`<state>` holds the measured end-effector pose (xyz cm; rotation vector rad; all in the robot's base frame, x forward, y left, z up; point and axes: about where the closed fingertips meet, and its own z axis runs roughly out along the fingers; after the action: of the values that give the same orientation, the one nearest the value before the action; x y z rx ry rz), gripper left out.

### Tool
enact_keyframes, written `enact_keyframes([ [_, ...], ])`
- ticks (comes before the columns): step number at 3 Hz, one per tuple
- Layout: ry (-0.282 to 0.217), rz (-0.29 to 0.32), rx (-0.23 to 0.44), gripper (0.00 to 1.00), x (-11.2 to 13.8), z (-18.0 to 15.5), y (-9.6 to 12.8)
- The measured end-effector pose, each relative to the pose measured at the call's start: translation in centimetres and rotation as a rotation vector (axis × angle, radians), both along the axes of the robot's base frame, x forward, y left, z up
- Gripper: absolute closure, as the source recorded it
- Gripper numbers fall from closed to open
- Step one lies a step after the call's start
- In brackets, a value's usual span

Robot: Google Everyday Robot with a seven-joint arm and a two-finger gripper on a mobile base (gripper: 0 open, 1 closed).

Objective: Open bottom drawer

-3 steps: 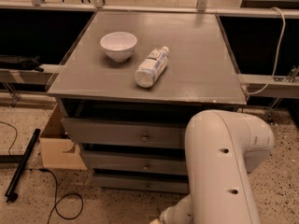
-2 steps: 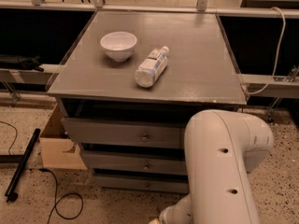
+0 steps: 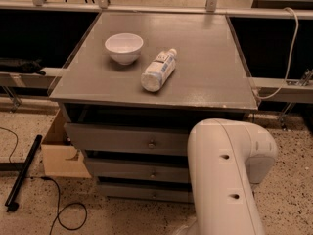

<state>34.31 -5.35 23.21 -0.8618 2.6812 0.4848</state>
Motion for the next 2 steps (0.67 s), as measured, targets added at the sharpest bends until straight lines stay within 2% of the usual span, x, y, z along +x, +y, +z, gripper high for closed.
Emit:
enact_keyframes([
  [1,-0.002,0.002,0.0,0.0,-0.03,0.0,-0.01],
  [2,-0.02,-0.008,0.027,0.0,0.14,0.45,0.04],
])
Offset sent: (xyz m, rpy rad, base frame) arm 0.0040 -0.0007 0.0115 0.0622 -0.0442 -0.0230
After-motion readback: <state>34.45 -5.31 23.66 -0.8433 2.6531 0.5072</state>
